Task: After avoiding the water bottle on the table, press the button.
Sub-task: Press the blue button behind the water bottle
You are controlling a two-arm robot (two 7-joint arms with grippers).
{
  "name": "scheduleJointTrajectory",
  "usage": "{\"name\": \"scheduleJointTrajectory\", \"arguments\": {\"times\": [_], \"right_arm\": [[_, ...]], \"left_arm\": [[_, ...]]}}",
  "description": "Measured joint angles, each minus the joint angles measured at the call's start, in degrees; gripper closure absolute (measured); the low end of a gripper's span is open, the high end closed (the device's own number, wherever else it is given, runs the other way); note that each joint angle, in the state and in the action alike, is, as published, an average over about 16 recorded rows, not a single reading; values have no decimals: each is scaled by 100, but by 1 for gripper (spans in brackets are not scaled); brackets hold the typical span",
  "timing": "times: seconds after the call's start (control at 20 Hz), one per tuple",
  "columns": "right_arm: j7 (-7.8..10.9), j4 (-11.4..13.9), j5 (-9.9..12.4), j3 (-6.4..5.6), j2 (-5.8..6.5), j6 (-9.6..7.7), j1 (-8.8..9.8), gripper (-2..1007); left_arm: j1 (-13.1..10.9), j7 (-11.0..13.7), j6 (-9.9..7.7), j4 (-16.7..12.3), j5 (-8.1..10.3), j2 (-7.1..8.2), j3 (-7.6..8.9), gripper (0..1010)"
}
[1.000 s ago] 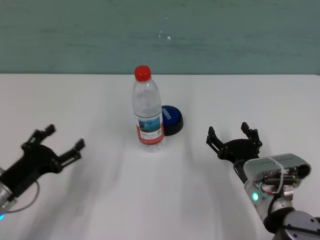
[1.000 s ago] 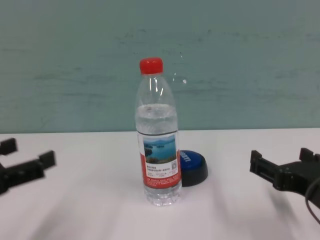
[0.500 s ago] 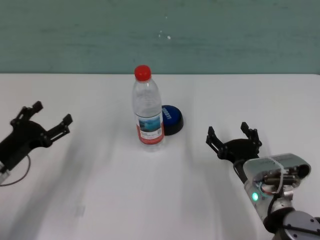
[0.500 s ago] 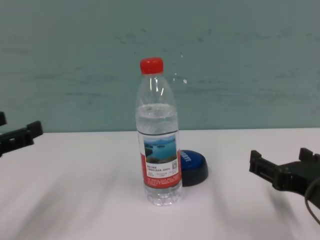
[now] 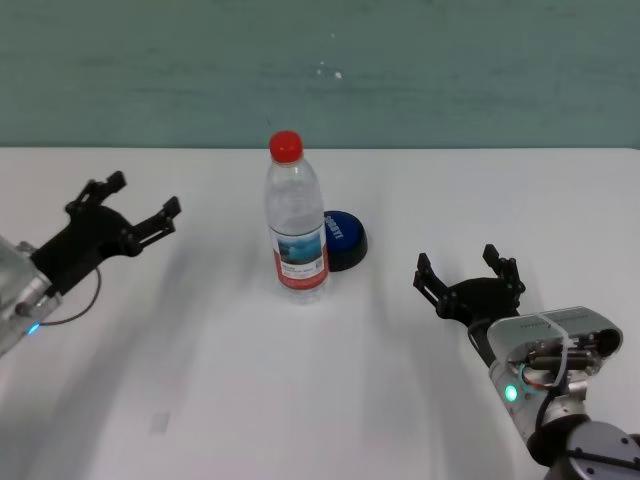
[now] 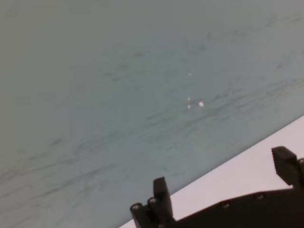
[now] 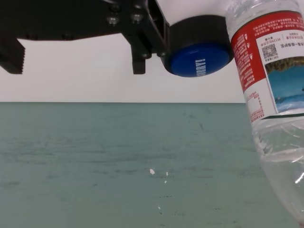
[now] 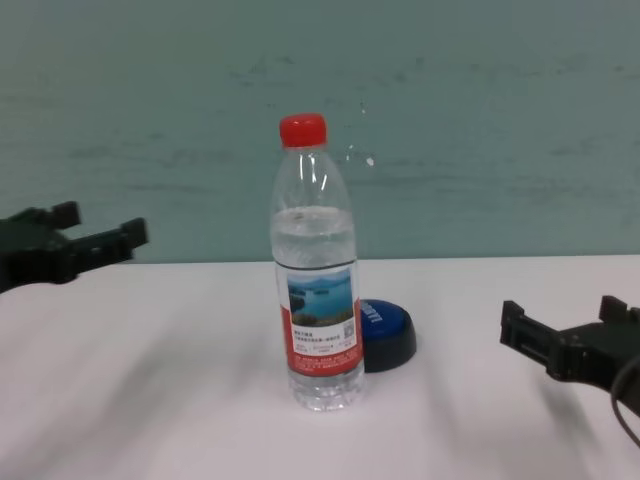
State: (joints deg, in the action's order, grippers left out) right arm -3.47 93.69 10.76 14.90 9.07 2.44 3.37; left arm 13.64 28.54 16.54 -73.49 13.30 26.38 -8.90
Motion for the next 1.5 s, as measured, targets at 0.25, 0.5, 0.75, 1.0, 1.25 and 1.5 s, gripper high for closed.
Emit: {"name": "scheduleJointTrajectory", "arguments": {"times": [0.25,0.5,0.75,1.0,1.25,1.5], "right_arm": [[0,0,0,0,0,0,0,1],[0,0,0,0,0,0,0,1],[0,0,0,0,0,0,0,1],[0,0,0,0,0,0,0,1],[0,0,0,0,0,0,0,1],[0,0,0,0,0,0,0,1]], "left_arm": [[480,59,68,500,-117,-180,-290,10],[864,98,143,924,-249,-362,-554,10],[1156,129,221,1284,-366,-542,-780,10],[1356,140,289,1571,-439,-692,-935,10],[1468,132,334,1760,-472,-784,-1013,10],[1507,120,350,1839,-483,-807,-1030,10]]}}
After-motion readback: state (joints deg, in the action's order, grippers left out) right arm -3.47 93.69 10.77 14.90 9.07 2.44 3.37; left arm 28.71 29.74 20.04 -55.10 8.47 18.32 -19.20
